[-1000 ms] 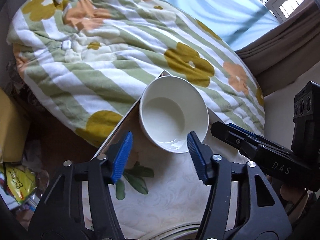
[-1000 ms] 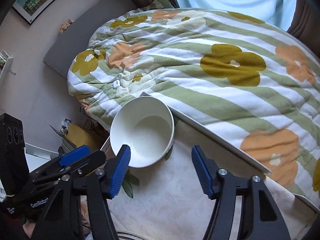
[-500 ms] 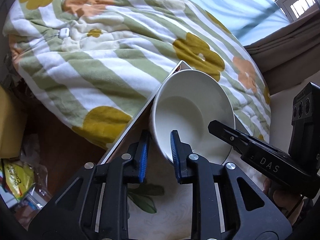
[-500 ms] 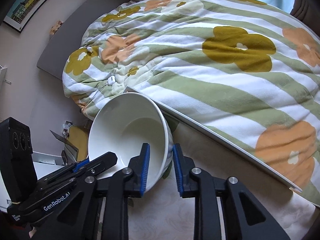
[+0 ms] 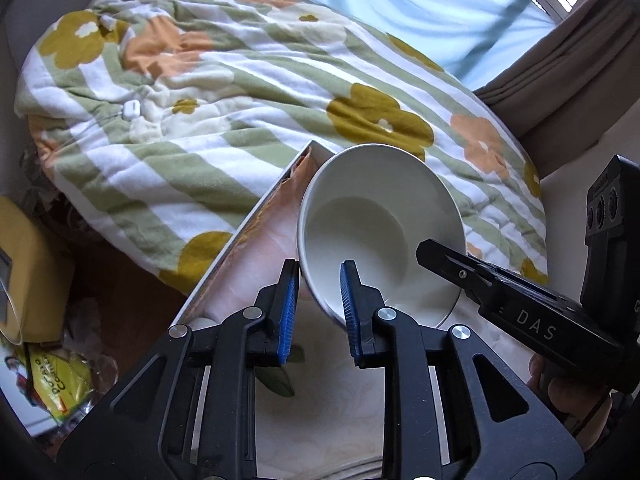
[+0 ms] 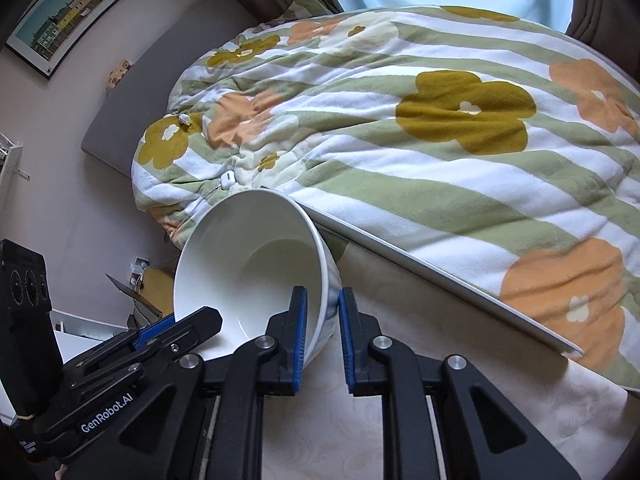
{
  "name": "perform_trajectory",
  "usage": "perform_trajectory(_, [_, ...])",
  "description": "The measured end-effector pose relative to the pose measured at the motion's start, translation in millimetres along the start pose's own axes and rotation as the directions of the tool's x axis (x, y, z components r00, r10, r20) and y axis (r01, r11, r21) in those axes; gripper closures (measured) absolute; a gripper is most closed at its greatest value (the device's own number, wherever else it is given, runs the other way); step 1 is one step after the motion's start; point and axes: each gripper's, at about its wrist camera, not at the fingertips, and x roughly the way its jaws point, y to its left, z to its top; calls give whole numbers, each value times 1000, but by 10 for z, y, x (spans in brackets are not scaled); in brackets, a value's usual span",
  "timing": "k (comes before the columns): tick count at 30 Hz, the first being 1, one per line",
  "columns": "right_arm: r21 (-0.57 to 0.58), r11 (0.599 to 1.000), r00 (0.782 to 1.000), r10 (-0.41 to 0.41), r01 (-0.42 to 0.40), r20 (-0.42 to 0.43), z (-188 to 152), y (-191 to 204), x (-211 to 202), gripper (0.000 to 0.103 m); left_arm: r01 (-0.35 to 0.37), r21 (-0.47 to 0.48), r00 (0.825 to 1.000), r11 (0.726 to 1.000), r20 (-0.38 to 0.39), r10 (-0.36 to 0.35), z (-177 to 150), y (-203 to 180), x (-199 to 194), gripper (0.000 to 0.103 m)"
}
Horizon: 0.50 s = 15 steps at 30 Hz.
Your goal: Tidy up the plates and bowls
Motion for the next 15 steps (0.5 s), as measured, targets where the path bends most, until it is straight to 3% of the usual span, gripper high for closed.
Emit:
perform_trajectory(7, [3, 1000, 994, 22, -23, 107, -362, -52, -841, 88, 8, 65, 997, 998, 80, -13, -361, -561, -665, 84])
perform_trajectory(15, [11, 1000, 983, -30, 29, 183, -1133, -266, -1832, 88, 61, 149, 990, 987, 117, -79, -1142, -1340, -1307, 84])
